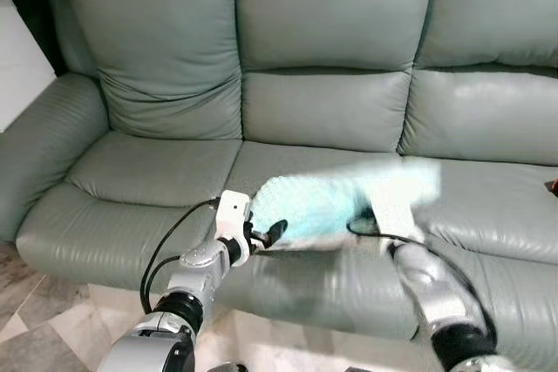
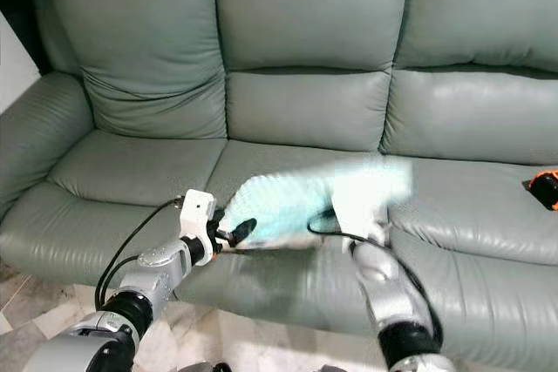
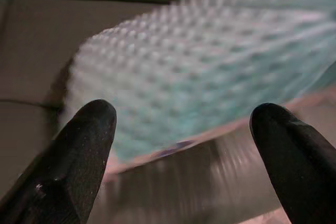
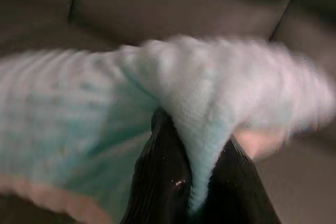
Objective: Move the pillow to the sofa
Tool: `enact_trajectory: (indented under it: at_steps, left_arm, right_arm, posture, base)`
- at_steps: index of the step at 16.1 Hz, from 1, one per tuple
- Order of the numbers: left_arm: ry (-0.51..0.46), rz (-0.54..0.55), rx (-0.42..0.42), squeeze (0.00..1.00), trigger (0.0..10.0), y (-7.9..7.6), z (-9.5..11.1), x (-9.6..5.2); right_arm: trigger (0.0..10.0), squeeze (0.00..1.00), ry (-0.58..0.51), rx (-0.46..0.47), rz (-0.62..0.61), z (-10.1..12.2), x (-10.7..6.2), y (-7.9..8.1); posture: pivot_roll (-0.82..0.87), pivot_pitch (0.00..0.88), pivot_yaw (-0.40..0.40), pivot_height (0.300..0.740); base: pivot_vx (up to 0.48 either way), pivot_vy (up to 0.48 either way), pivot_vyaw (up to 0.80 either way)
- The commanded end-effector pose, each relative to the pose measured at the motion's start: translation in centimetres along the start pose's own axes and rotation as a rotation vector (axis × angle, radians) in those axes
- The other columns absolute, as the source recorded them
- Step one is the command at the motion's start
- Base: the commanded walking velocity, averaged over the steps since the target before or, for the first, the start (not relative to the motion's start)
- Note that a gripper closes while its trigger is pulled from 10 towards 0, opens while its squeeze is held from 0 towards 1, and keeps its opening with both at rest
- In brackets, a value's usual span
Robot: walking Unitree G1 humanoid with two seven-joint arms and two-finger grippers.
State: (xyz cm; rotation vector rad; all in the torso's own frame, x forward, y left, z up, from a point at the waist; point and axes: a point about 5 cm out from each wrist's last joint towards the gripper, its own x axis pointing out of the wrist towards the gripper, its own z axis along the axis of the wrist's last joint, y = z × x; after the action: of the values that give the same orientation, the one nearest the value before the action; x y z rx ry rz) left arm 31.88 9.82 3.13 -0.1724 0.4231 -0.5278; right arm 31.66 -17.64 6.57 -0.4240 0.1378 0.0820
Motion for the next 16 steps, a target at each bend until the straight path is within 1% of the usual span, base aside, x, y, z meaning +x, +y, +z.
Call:
enact_trajectory:
  at_steps: [1, 4, 5, 6, 7, 8, 9, 10, 11, 12, 13, 14, 15, 16]
  left_arm:
    - [-0.006, 0.020, 0.005, 0.00, 10.0, 0.5, 0.3, -0.1]
    - [-0.020, 0.026, 0.011, 0.00, 10.0, 0.7, 0.7, -0.1]
    - [-0.018, 0.028, 0.014, 0.00, 10.0, 0.8, 0.7, -0.2]
    - [-0.016, 0.029, 0.016, 0.00, 10.0, 1.0, 0.6, -0.3]
    - [-0.007, 0.029, 0.022, 0.00, 10.0, 1.0, 0.5, -0.3]
    - [0.006, 0.024, 0.032, 0.00, 10.0, 1.1, 0.3, -0.4]
    - [0.014, 0.019, 0.047, 0.00, 10.0, 1.1, 0.4, -0.4]
    - [0.016, 0.020, 0.055, 0.00, 10.0, 1.1, 0.5, -0.4]
    - [0.003, 0.016, 0.041, 0.00, 10.0, 1.2, 0.6, -0.4]
    - [-0.005, -0.001, 0.023, 0.00, 10.0, 1.2, 0.6, -0.5]
    - [-0.003, -0.005, 0.014, 0.00, 10.0, 1.2, 0.4, -0.5]
    - [-0.001, 0.000, 0.013, 0.36, 10.0, 1.2, 0.2, -0.6]
    - [-0.008, 0.010, 0.016, 1.00, 10.0, 1.4, 0.3, -0.7]
    - [-0.031, 0.037, 0.026, 1.00, 10.0, 1.7, 0.7, -0.8]
  right_arm:
    - [0.0, 0.00, -0.058, -0.029, -0.025, 1.0, 0.1, 0.0]
    - [0.0, 0.00, -0.145, -0.041, -0.103, 2.6, 0.0, -1.2]
    - [0.0, 0.00, -0.125, -0.028, -0.085, 2.3, 0.0, -1.1]
    - [1.1, 0.00, -0.051, 0.038, -0.042, 1.1, 0.1, -0.5]
    - [6.0, 0.00, 0.010, 0.065, -0.014, 0.0, -0.1, 0.1]
    - [8.0, 0.00, 0.088, 0.092, 0.022, -1.3, -0.3, 0.8]
    - [10.0, 0.00, 0.184, 0.143, 0.059, -2.7, -0.6, 1.4]
    - [10.0, 0.00, 0.276, 0.174, 0.110, -3.9, -0.9, 2.2]
    - [10.0, 0.00, 0.382, 0.203, 0.203, -5.4, -1.6, 3.3]
    - [10.0, 0.00, 0.456, 0.249, 0.250, -6.3, -2.1, 3.9]
    - [10.0, 0.00, 0.488, 0.306, 0.228, -6.7, -2.2, 3.7]
    - [10.0, 0.00, 0.469, 0.321, 0.193, -6.4, -1.9, 3.1]
    - [0.0, 0.00, 0.402, 0.319, 0.155, -5.5, -1.2, 2.5]
    - [0.0, 0.00, 0.255, 0.295, 0.090, -3.6, -0.2, 1.6]
  posture:
    - [-0.15, 0.009, 0.081, 0.740]
    - [-0.16, 0.000, 0.087, 0.740]
    - [-0.16, 0.000, 0.089, 0.740]
    - [-0.15, 0.000, 0.093, 0.740]
    - [-0.15, 0.000, 0.094, 0.740]
    - [-0.14, 0.000, 0.092, 0.740]
    - [-0.13, 0.000, 0.085, 0.740]
    - [-0.13, 0.000, 0.083, 0.740]
    - [-0.13, 0.000, 0.079, 0.740]
    - [-0.12, 0.000, 0.079, 0.740]
    - [-0.12, 0.000, 0.079, 0.740]
    - [-0.12, 0.000, 0.081, 0.740]
    - [-0.12, 0.000, 0.084, 0.740]
    - [-0.12, 0.000, 0.084, 0.740]
  base:
    - [0.000, 0.000, 0.00]
    - [0.000, 0.000, 0.00]
    - [0.000, 0.000, 0.00]
    - [0.000, 0.000, 0.00]
    - [0.000, 0.000, 0.00]
    - [0.000, 0.000, 0.00]
    - [0.000, 0.000, 0.00]
    - [0.000, 0.000, 0.00]
    - [0.000, 0.000, 0.00]
    - [0.000, 0.000, 0.00]
    - [0.000, 0.000, 0.00]
    - [0.000, 0.000, 0.00]
    - [0.000, 0.000, 0.00]
    - [0.000, 0.000, 0.00]
